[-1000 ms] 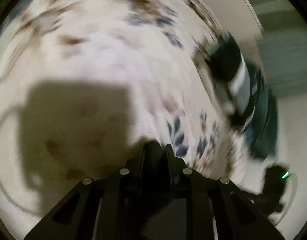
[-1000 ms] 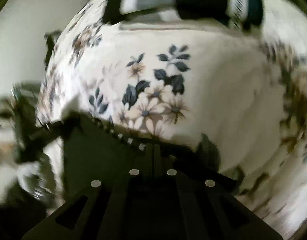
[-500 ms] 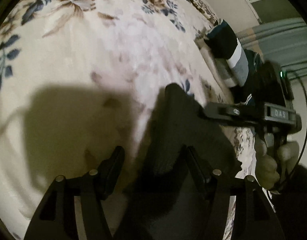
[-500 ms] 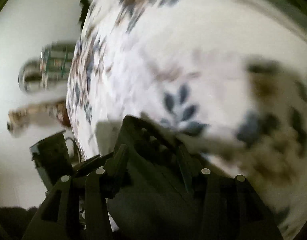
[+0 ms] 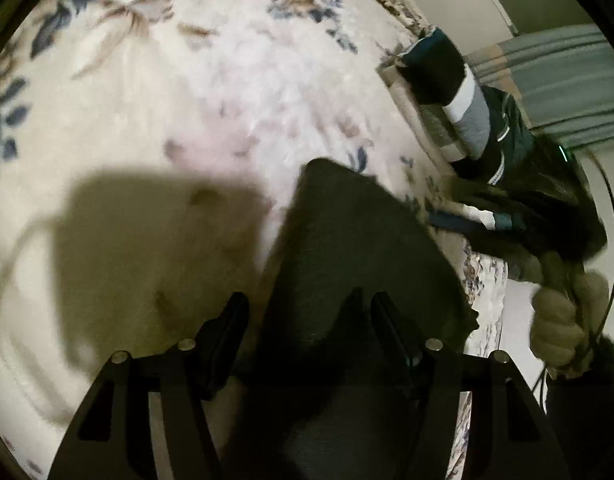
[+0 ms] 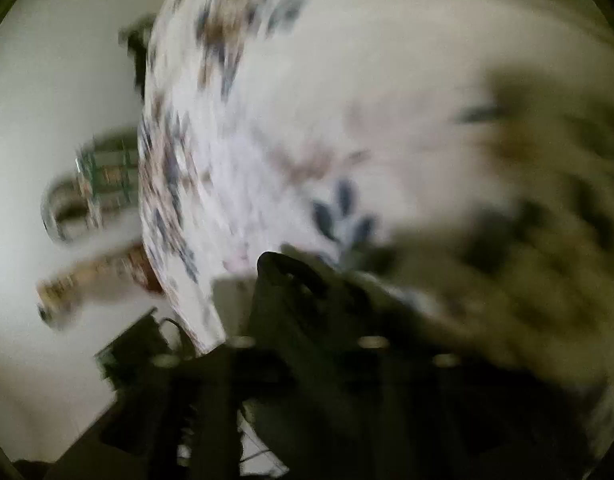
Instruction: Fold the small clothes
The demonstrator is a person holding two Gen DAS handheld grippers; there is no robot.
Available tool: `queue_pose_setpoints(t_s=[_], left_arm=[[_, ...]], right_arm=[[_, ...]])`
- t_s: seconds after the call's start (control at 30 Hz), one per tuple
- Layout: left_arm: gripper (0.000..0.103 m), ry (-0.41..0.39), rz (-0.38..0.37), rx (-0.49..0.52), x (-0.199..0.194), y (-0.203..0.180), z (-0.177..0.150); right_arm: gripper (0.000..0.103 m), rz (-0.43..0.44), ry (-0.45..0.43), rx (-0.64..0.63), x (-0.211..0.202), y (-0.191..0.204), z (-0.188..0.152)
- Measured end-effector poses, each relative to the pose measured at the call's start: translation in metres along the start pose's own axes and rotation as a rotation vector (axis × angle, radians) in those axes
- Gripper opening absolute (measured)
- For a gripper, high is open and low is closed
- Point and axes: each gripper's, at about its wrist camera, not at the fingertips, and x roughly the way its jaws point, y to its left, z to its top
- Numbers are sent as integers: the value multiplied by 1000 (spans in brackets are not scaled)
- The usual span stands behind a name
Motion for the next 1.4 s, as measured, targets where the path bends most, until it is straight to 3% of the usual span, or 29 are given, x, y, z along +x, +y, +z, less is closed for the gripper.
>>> queue_pose_setpoints(t_s=[0.07,0.1,0.2,0.33,0.5,0.53,0.57,0.6,0.67,0.77,0.87,0.97,1.03,1.1,1.13,1.27,1.4], left_arm=[[61,-17,21,19,-9,-7,-2],[61,-25,35,28,-15,-10,-4],[61,-41,93,47,-29,-16,-19],[61,-28,165,20,-39,-14,-45],[61,21,214,21,-32,-16,-61],[61,24,221,35,-31,-19,-62],[61,26,236,50,-31,-22,-63],[61,24,242,57,-31,-25,-62],[61,10,235,66,-35,-30,-61],[61,-13,232,85,-41,-37,-58],[61,-14,238,100,-43,-39,-56],[61,-4,246,92,-46,-36,-58],[61,-5,244,84,-50,-34,-60],[61,-6,246,80,-54,-30,-65],[61,-1,250,74,-54,-26,-68],[61,18,260,35,-52,-10,-80],[61,19,264,6,-50,-1,-89]], right_arm=[[57,9,-94,61,-49,-26,-27],[57,-21,-155,98,-76,-43,-47],[59,-117,-229,172,-118,-84,-94],[59,-149,-217,206,-118,-120,-129],[59,-243,-192,115,-76,-124,-125],[56,-279,-201,106,-71,-123,-123],[24,-294,-226,122,-72,-125,-124],[16,-278,-239,145,-72,-126,-124],[13,-246,-300,187,-84,-126,-128],[8,-284,-392,177,-104,-114,-132],[8,-260,-373,207,-103,-121,-119],[11,-193,-294,270,-89,-140,-109],[22,-132,-267,310,-97,-148,-118],[47,-79,-291,336,-114,-155,-141],[52,-64,-291,354,-120,-159,-155],[55,-6,-196,464,-110,-179,-214],[55,5,-119,491,-75,-179,-247]])
